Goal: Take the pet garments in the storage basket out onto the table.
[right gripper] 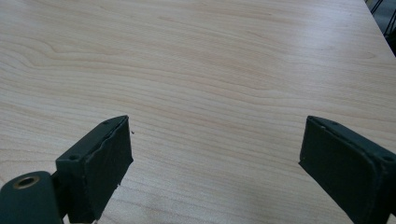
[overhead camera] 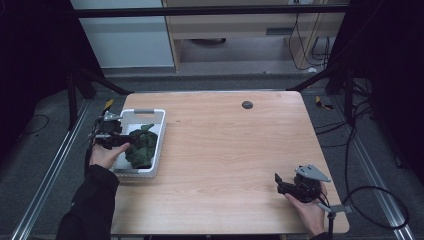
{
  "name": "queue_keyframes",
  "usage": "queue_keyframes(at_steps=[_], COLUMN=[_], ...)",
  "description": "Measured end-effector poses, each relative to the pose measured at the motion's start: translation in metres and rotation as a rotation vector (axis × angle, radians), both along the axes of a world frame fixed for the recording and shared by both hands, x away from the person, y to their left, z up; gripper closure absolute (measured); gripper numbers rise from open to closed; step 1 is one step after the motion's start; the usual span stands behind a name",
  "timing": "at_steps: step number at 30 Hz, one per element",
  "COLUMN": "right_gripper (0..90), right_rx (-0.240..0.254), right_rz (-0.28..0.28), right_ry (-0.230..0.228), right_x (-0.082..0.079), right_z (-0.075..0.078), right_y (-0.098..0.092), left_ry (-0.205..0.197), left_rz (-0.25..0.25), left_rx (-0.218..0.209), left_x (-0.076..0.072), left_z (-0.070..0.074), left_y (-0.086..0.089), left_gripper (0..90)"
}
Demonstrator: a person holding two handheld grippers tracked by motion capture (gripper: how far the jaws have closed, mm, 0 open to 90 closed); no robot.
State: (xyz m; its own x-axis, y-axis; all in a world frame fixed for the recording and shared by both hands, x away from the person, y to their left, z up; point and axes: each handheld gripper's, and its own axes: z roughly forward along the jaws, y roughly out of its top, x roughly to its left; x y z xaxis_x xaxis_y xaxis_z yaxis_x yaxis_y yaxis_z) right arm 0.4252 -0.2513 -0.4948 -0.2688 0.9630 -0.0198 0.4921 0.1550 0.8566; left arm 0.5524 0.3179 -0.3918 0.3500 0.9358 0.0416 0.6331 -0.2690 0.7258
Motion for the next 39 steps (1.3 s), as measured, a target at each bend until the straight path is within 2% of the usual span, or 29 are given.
queue_keyframes(at_steps=[34,39], right_gripper=[8.5,8.4], right_rx=[-0.012,-0.006], right_rz=[0.013,0.013], right_ry=[0.012,0.017], right_x=[0.001,0.001], right_z=[-0.002,-0.002], right_y=[0.001,0.001], left_ry=[0.141,0.158], left_rz=[-0.015,-0.016], left_rx=[0.044,0.039], left_x=[0.014,0.015], left_z=[-0.023,-0.025], left_y=[0.002,0.003], left_gripper=[33.6,36.3])
